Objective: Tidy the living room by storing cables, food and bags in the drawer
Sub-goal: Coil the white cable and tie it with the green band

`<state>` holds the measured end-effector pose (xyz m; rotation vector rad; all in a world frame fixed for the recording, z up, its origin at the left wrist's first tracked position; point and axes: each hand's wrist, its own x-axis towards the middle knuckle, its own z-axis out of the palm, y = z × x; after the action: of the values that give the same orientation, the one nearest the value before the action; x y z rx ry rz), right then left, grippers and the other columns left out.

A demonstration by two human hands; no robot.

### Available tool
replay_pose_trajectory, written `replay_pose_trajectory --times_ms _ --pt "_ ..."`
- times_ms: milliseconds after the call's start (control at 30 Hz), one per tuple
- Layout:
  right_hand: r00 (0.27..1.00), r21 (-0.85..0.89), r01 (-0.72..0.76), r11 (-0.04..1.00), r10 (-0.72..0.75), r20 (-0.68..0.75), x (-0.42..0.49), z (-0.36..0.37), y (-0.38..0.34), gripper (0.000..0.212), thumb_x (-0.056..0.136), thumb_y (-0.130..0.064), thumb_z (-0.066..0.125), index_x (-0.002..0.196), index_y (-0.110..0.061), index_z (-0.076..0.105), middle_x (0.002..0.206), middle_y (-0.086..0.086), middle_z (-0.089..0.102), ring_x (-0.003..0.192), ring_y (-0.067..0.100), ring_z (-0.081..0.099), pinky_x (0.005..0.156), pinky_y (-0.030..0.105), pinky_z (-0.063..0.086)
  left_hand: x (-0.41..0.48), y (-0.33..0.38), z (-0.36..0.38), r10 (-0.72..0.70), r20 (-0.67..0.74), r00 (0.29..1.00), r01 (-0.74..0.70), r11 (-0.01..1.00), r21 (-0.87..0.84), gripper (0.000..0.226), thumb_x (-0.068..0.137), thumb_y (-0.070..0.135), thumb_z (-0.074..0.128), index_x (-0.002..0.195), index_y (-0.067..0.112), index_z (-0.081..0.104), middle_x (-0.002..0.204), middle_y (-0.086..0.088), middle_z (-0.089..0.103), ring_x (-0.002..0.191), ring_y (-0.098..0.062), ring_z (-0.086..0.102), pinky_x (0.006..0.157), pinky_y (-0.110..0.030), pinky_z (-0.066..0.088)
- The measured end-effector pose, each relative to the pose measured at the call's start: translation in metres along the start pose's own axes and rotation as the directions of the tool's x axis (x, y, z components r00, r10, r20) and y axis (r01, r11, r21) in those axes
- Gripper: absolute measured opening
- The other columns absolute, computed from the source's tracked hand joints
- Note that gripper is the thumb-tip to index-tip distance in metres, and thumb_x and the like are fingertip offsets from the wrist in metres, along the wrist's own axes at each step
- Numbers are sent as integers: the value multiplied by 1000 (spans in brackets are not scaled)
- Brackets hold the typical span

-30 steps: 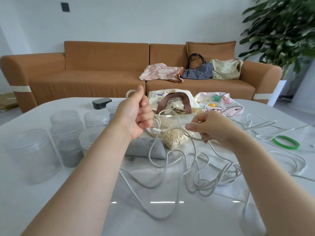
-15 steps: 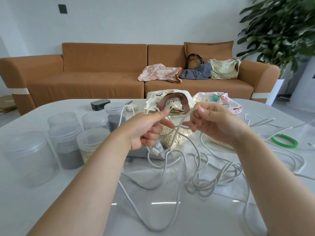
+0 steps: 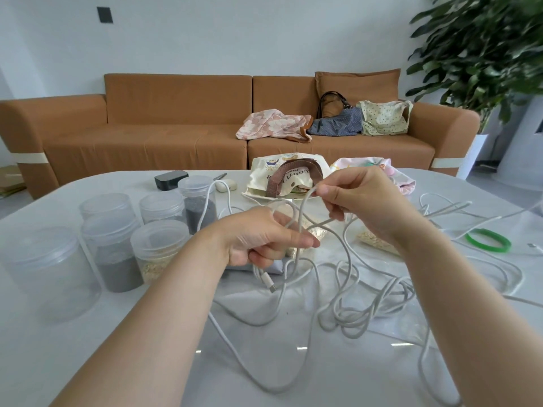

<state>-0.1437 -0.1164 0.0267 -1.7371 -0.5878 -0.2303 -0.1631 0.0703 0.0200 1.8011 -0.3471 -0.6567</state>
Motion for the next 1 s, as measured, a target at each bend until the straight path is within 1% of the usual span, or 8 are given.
replay_pose_trajectory --times_ms 67,200,333,433,533,700,900,1000 --pt "1000 -72 14 997 -14 -13 0 3 -3 13 79 -5 69 67 -9 70 44 -2 52 41 13 42 46 19 37 2 1 5 -13 18 1000 13 999 31 5 80 6 65 82 7 61 40 9 20 33 -3 14 39 -16 8" --pt "999 -122 -41 992 44 20 -1 3 -4 8 76 -11 72 68 -11 71 45 3 52 43 13 42 49 19 37 7 0 11 -43 27 999 41 995 91 22 86 4 63 68 9 52 39 8 21 33 -4 14 42 -18 7" --pt "978 -213 -89 973 126 168 -3 1 -5 11 82 -13 68 73 -18 73 52 7 53 50 13 44 53 18 38 8 -1 14 -72 -27 997 75 981 177 32 87 14 66 59 8 49 46 1 27 32 -5 18 39 -15 11" --pt "941 -188 -143 972 192 278 -5 0 -7 15 86 -9 62 75 -11 72 54 9 52 49 10 47 50 12 40 9 -1 15 -84 -44 995 92 967 238 33 86 15 67 59 8 48 59 -5 35 32 -6 22 38 -14 14" --pt "914 -180 -189 965 240 326 -4 -2 -6 12 86 -6 61 78 -5 71 57 12 53 51 12 52 54 16 46 9 -1 16 -86 -61 994 100 952 290 34 85 14 68 56 6 51 51 -4 34 33 -8 22 39 -17 15" --pt "871 -81 -294 952 302 388 -5 -3 -1 8 66 -19 66 62 -14 70 57 9 57 53 13 56 62 23 51 12 -2 18 -34 -114 993 76 921 383 37 82 17 71 53 12 48 47 -2 44 38 -10 34 43 -21 26" --pt "922 -32 -282 959 280 266 -2 2 7 23 87 5 54 66 -5 60 55 8 54 47 13 53 55 23 51 14 -7 12 -68 -77 995 86 962 258 43 91 21 61 51 13 46 42 0 48 58 -19 62 55 -22 44" --pt "943 -47 -261 964 265 201 0 6 10 30 90 3 52 63 -8 59 60 12 48 50 16 45 57 28 43 11 -8 7 -113 -19 993 115 983 146 49 94 29 55 54 18 29 39 4 26 34 -12 38 53 -25 42"
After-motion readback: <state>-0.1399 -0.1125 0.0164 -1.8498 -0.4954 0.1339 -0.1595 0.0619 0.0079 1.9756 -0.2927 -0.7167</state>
